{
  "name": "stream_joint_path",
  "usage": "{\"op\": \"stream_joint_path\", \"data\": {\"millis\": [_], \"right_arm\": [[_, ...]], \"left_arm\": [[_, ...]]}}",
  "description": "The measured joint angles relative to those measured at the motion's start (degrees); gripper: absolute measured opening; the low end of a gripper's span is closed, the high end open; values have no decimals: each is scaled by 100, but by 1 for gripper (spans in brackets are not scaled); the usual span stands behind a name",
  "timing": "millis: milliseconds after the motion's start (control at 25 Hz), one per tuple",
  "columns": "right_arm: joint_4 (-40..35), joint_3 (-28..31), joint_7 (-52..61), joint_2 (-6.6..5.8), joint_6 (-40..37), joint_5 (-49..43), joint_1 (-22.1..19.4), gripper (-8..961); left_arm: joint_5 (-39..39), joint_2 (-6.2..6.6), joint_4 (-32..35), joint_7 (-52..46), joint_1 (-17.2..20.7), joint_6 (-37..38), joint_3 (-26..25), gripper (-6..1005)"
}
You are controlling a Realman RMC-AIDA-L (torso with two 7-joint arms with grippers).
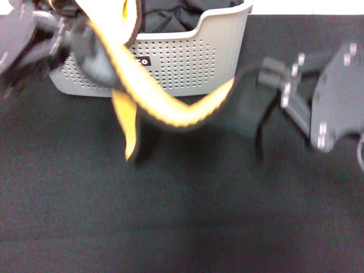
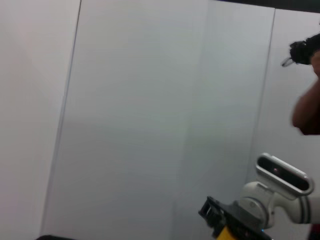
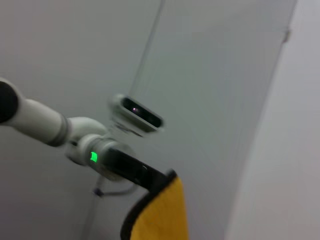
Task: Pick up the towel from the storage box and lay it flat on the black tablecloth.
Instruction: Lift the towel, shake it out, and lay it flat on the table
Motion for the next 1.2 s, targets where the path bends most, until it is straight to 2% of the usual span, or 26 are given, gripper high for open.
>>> {"op": "stream_joint_path", "data": {"millis": [40, 80, 120, 240, 320, 360, 400, 440, 480, 560, 680, 760, 880, 1200], "right_arm": [[-195, -52, 16, 9, -114, -14, -195, 98], [-195, -52, 16, 9, -114, -14, -195, 98], [-464, -58, 97, 19, -323, -9, -380, 98], [-888, 106, 524, 46, -762, 16, -686, 100], [-850, 192, 720, 48, -777, 9, -713, 101], [-679, 195, 769, 42, -663, 2, -652, 101], [-146, 141, 779, 19, -427, -24, -420, 101], [-146, 141, 779, 19, -427, -24, -420, 102], [236, 106, 780, 5, -325, -24, -236, 102], [1313, -36, 775, -1, -179, -27, 347, 103], [2900, -408, 675, -2, 145, 126, 1280, 104], [3669, -577, 443, 3, 305, 351, 1725, 105], [4254, -623, -47, 9, 464, 725, 1941, 106], [4753, -578, -915, 3, 785, 1659, 1989, 110]], "left_arm": [[-467, 143, 115, 11, 366, 3, 465, 15], [-859, 263, 217, 19, 642, 5, 797, 15], [-1494, 467, 423, 25, 1076, 15, 1217, 15], [-2045, 708, 858, -62, 1593, 19, 1640, 14], [-2062, 731, 1144, -198, 1800, 9, 1704, 14], [-1882, 682, 1144, -234, 1775, -9, 1653, 14], [-1660, 623, 1110, -253, 1719, -22, 1576, 14], [-1349, 509, 946, -258, 1541, -38, 1426, 14], [-888, 393, 706, -249, 1325, -43, 1194, 14], [338, 117, 95, -165, 790, -108, 505, 14], [2088, -134, -480, 31, 195, -456, -458, 14], [3003, -259, -564, 44, -99, -805, -794, 14], [3636, -349, -560, -98, -383, -1202, -864, 15], [4194, -365, -408, -502, -616, -1953, -815, 15]]}}
